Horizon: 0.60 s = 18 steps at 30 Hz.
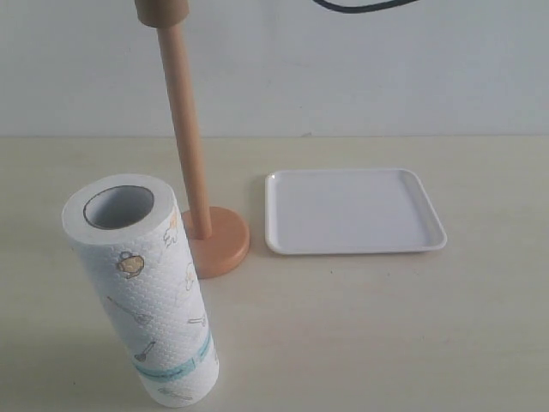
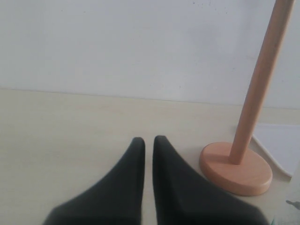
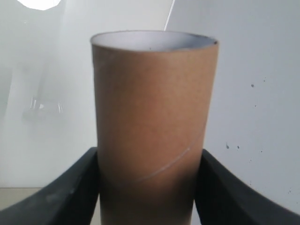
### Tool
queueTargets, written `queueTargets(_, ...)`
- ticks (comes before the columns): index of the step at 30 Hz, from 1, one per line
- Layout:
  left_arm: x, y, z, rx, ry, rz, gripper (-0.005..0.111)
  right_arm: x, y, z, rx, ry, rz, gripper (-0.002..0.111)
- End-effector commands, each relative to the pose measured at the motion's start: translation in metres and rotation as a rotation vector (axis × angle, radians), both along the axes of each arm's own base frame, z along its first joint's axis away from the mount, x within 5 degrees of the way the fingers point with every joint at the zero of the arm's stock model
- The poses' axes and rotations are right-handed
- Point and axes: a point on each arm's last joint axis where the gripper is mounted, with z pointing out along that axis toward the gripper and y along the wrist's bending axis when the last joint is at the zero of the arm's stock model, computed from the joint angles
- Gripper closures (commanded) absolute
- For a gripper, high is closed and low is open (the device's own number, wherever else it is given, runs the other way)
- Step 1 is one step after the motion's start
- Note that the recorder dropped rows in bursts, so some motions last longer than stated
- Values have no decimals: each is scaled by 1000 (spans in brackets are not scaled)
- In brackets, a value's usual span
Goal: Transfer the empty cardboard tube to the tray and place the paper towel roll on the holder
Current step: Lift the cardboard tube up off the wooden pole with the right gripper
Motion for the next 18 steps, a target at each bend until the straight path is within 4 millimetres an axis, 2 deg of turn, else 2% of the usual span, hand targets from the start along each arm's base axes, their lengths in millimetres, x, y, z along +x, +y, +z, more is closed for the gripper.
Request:
queueTargets(1, 0, 0, 0, -6, -6, 5, 101, -5, -4, 13, 28, -18, -8, 69)
queueTargets(10, 0, 0, 0, -6, -6, 5, 101, -19, -17, 36, 60, -59, -42, 71)
queueTargets(11, 0, 0, 0, -6, -6, 5, 101, -20, -17, 37, 61, -61, -42, 74)
queueTargets(12, 0, 0, 0, -6, -6, 5, 101, -23, -19, 41, 69, -65, -41, 84)
queueTargets(13, 0, 0, 0, -6, -6, 5, 101, -25, -20, 43, 71, -69, -41, 88)
queueTargets(15, 0, 0, 0, -6, -6, 5, 101, -27, -22, 45, 53, -78, -56, 108)
queueTargets(18, 0, 0, 0, -6, -6, 5, 101, -27, -26, 45, -3, -71, -108, 108)
